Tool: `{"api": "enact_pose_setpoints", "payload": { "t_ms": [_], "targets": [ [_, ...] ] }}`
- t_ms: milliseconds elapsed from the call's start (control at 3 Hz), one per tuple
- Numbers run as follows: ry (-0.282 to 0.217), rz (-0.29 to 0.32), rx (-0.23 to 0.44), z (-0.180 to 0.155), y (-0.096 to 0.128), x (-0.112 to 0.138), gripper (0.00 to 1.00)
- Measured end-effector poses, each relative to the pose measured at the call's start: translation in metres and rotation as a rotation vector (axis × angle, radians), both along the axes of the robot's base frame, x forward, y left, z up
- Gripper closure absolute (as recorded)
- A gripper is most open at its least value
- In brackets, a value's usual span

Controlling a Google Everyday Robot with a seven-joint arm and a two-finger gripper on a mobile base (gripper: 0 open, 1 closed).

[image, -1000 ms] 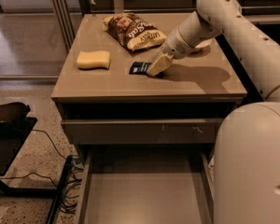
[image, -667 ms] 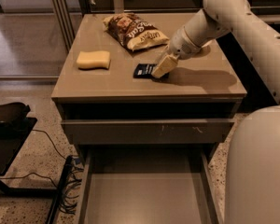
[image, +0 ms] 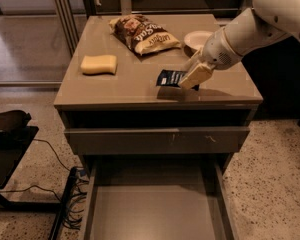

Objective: Place rxbar blueberry into middle drawer

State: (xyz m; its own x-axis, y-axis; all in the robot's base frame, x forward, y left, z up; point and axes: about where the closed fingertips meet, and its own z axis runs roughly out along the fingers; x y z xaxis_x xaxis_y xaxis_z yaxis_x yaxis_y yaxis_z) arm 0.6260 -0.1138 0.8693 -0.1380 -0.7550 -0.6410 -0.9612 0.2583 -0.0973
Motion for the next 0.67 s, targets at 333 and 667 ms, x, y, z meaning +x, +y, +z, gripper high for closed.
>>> {"api": "enact_pose_setpoints", "payload": {
  "t_ms": [333, 667],
  "targets": [
    [-0.076, -0.044, 0.01, 0.014, -0.015, -0.049, 1.0],
    [-0.152, -0.087, 0.036, 0.009, -0.02, -0.093, 1.0]
  ]
}}
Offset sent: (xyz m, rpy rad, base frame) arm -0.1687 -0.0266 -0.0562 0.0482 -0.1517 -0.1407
